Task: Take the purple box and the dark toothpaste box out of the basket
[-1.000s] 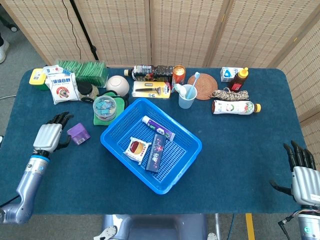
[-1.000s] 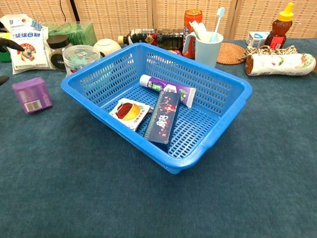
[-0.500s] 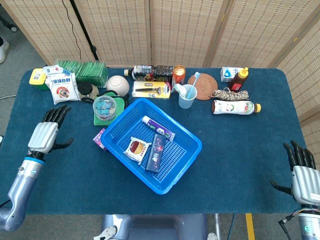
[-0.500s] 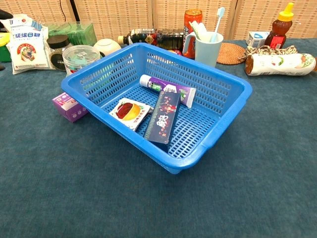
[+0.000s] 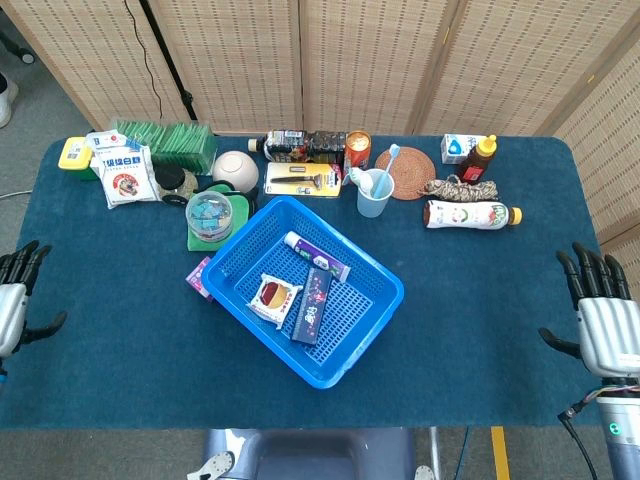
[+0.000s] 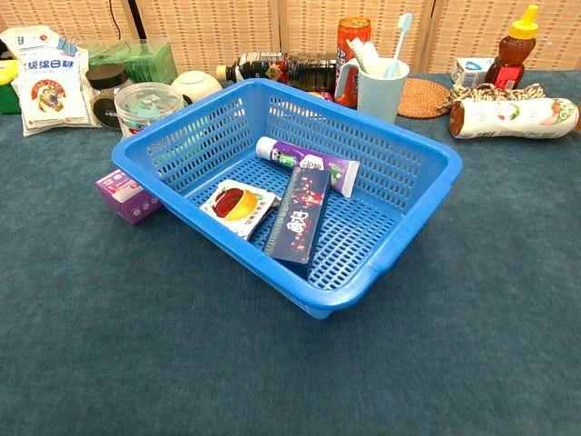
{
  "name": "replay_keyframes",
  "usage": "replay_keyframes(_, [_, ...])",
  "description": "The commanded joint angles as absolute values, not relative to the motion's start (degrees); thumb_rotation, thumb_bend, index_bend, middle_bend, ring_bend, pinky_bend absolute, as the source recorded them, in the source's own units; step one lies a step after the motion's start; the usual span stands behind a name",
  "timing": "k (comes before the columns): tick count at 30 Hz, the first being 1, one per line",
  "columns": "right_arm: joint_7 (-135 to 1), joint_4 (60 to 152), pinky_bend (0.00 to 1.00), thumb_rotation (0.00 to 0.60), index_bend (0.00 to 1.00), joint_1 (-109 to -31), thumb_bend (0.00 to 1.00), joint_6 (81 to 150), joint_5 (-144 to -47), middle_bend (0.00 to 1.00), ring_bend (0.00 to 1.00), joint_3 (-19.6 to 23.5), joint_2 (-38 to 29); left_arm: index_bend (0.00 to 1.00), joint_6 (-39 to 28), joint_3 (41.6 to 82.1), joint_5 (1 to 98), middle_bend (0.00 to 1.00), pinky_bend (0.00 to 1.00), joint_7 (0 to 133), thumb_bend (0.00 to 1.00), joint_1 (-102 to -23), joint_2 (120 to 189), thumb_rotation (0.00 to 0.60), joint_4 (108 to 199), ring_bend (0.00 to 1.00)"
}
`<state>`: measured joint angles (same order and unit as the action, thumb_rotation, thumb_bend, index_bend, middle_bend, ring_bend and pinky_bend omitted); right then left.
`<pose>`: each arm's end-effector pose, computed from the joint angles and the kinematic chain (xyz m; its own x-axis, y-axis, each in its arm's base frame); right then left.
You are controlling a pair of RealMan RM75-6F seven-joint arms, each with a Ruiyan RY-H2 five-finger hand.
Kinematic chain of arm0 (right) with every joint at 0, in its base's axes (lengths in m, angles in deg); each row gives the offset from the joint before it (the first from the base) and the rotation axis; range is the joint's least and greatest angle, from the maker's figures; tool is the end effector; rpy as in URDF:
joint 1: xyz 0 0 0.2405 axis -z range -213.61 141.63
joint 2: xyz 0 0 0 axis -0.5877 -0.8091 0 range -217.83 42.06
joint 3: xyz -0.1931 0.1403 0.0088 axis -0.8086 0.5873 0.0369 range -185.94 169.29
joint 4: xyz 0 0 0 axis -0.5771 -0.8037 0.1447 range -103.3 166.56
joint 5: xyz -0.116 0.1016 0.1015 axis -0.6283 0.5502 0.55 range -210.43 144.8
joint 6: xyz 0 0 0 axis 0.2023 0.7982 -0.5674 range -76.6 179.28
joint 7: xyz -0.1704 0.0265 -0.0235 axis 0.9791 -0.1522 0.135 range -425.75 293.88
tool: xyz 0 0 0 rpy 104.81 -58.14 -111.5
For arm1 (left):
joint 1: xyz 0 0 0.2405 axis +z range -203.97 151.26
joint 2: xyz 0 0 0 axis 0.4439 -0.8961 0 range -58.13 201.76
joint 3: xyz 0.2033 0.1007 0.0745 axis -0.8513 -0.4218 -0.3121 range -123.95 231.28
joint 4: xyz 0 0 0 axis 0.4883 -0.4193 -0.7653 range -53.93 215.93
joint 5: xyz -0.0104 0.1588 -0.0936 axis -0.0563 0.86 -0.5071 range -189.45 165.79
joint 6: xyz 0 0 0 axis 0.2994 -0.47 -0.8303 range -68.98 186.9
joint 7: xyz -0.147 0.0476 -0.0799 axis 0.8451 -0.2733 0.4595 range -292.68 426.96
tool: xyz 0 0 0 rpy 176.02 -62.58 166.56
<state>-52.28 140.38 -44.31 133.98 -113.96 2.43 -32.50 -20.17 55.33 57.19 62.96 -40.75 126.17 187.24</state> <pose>-0.2261 -0.2409 0.2135 0.4676 0.0952 0.8788 -0.8813 -0.0265 0.4718 -0.2698 0.2407 0.1987 0.3622 0.0869 0.9280 0.9220 0.1128 -0.3704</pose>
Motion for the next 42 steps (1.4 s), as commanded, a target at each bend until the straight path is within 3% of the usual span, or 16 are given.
replay_keyframes(1, [-51.2, 143.8, 0.00, 0.600, 0.00, -48.0, 0.00, 129.5, -114.4, 0.00, 0.00, 3.9, -34.5, 0.00, -20.9, 54.0, 56.6, 0.00, 0.00, 61.1, 0.26, -39.0, 124.5, 0.600, 189.7, 0.00])
replay_keyframes(5, [-51.6, 145.9, 0.01, 0.600, 0.00, -52.8, 0.00, 123.5, -114.8, 0.00, 0.00, 5.2, -35.6, 0.00, -22.3, 53.7, 58.7, 0.00, 0.00, 60.0, 0.26, -38.0, 123.7, 0.600, 190.9, 0.00])
replay_keyframes(9, [-52.3, 146.3, 0.08, 0.600, 0.00, -58.9, 0.00, 116.6, -113.8, 0.00, 0.01, 7.0, -34.8, 0.00, -23.5, 53.6, 60.7, 0.00, 0.00, 60.3, 0.26, -37.0, 123.2, 0.600, 191.4, 0.00])
replay_keyframes(16, [-54.0, 140.7, 0.13, 0.600, 0.00, -70.3, 0.00, 104.8, -109.3, 0.03, 0.05, 9.7, -28.2, 0.00, -23.1, 53.8, 61.6, 0.00, 0.00, 60.6, 0.26, -36.3, 122.8, 0.600, 191.7, 0.00])
replay_keyframes(28, [-50.5, 135.7, 0.13, 0.600, 0.00, -80.1, 0.00, 97.7, -106.2, 0.04, 0.06, 8.8, -19.9, 0.00, -21.0, 54.6, 61.1, 0.00, 0.00, 60.9, 0.26, -36.3, 122.5, 0.600, 191.5, 0.00])
replay_keyframes(42, [-47.8, 128.5, 0.11, 0.600, 0.00, -85.9, 0.00, 93.9, -106.7, 0.05, 0.06, 4.0, -11.8, 0.00, -19.6, 55.0, 61.4, 0.00, 0.00, 61.0, 0.27, -35.9, 122.2, 0.600, 191.6, 0.00])
